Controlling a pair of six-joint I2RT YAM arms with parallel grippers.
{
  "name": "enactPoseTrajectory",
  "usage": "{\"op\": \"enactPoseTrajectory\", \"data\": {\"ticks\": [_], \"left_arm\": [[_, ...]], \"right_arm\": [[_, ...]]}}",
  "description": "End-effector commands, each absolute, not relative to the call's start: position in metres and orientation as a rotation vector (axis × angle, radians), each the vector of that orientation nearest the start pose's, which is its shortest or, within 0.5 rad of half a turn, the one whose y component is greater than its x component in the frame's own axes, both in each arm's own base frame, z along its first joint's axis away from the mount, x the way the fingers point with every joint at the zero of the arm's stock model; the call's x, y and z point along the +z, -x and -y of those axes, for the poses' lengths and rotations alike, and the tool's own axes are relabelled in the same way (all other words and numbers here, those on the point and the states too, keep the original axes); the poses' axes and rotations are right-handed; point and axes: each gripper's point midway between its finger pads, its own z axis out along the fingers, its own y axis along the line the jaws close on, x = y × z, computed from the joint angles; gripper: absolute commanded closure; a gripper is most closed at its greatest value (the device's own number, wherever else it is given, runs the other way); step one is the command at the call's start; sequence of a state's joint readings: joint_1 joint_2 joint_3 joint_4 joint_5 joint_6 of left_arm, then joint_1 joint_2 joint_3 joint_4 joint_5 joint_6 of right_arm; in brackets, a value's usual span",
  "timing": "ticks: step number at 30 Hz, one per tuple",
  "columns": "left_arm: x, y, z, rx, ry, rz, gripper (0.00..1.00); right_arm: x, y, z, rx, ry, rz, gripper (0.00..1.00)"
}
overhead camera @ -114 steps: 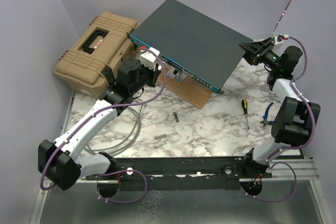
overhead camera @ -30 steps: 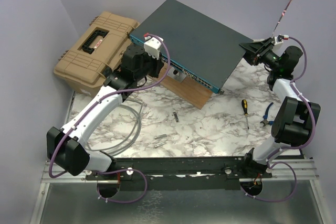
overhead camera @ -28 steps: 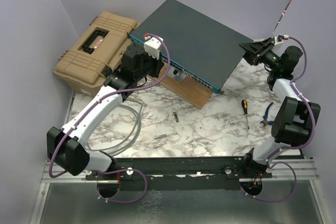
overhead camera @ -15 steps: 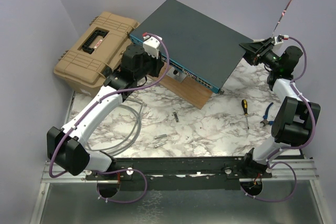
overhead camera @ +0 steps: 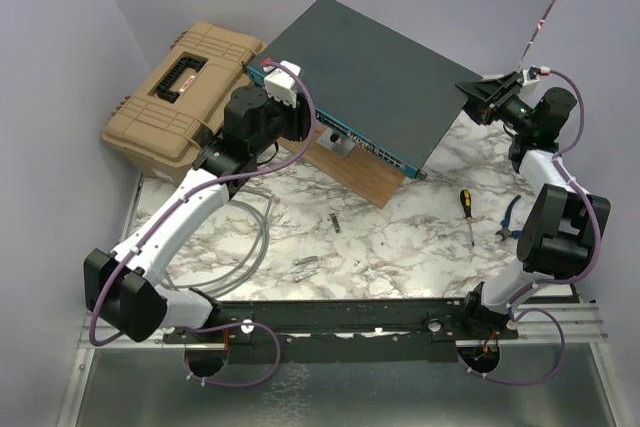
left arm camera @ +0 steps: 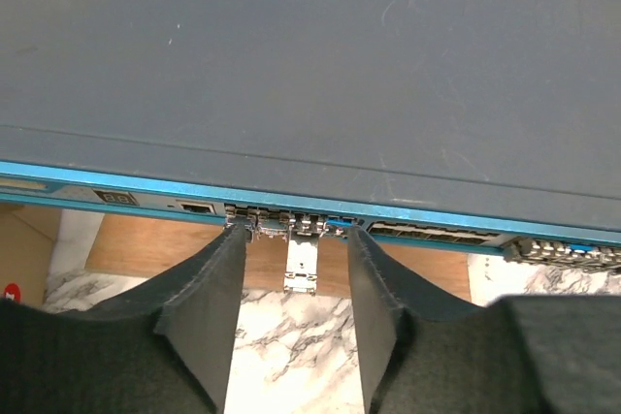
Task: Insert the plug into the switch port
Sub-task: Insert the connector into the switch port.
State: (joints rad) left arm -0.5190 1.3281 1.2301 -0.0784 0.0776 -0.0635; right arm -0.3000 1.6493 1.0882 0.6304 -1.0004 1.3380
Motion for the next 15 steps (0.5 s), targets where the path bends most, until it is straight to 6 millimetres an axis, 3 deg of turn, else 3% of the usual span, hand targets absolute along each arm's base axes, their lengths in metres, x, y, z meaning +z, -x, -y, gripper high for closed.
{"op": "enactPoseTrajectory", "data": {"ticks": [1, 10, 15], "left_arm": [[0.342, -0.365, 0.229, -0.502, -0.446, -1.659, 0.5], [0.318, -0.342, 0.213, -0.471, -0.471, -1.749, 0.49], [0.296, -0.334, 0.206, -0.45, -0.485, -1.803, 0.61]], "right_arm": [[0.295, -0.446, -0.044, 1.514, -0.425, -1.699, 0.53], [0.295, -0.447, -0.044, 1.513, -0.426, -1.701, 0.53], [0.295, -0.448, -0.043, 1.512, -0.425, -1.702, 0.53]]}}
